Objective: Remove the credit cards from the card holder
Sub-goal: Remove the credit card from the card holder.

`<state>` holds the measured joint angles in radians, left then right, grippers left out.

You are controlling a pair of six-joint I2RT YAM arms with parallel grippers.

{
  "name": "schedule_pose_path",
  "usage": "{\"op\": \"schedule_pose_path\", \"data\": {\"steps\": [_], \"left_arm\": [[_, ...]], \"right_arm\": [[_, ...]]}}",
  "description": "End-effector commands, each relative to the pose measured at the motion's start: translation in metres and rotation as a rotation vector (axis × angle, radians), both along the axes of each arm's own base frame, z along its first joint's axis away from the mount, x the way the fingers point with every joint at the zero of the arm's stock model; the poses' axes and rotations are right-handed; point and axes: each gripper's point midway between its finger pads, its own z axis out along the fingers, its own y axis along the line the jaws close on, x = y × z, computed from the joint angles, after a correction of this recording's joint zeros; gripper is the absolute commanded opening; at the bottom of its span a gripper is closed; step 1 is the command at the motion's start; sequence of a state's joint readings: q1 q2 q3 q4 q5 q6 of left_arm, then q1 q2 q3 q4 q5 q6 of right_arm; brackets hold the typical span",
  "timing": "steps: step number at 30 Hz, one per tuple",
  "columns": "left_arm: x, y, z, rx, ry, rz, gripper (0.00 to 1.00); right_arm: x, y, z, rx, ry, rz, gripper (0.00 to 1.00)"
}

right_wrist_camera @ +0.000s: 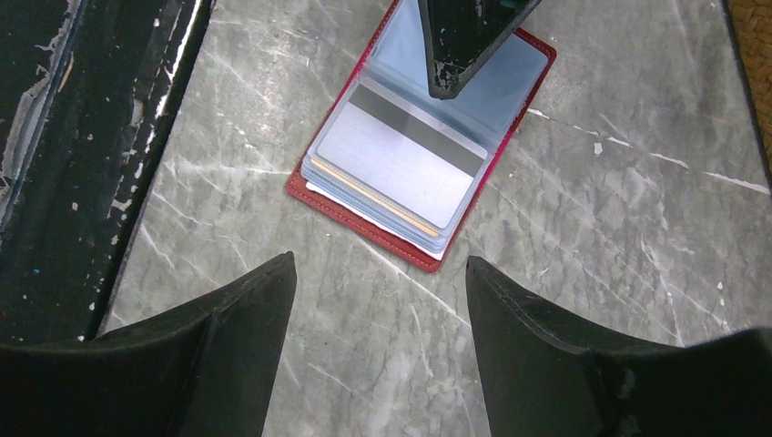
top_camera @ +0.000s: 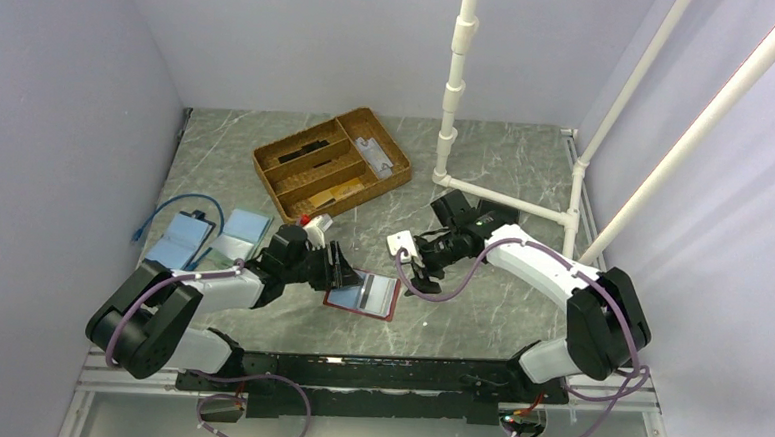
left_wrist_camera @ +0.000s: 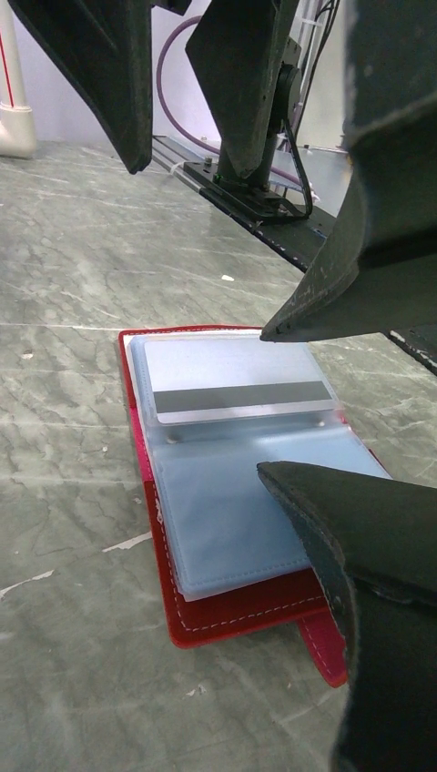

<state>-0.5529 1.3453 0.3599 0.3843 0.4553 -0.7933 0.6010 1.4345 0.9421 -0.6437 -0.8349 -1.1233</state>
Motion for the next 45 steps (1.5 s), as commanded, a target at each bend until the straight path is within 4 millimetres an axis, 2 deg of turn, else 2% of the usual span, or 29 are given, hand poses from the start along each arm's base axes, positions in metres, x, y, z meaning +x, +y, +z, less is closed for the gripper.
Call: {"op": "schedule_pose_path", "data": {"steps": [1, 11, 20, 45], "left_arm": [[0.009, -0.007, 0.021, -0.042, -0.092, -0.033, 0.56], [0.011, -0.009, 0.017, -0.042, -0.087, -0.033, 0.58], [0.014, -0.015, 0.017, -0.049, -0.072, -0.052, 0.60], [0.012, -0.017, 0.016, -0.078, -0.054, -0.055, 0.60]], "right_arm": [[0.005, 0.004, 0.000, 0.014, -0.040, 0.024, 0.71], [0.010, 0.001, -0.008, -0.017, -0.057, 0.017, 0.70], [0.015, -0.002, -0.007, -0.033, -0.094, 0.003, 0.70], [0.009, 0.006, -0.025, -0.077, -0.098, 0.034, 0.68]]}}
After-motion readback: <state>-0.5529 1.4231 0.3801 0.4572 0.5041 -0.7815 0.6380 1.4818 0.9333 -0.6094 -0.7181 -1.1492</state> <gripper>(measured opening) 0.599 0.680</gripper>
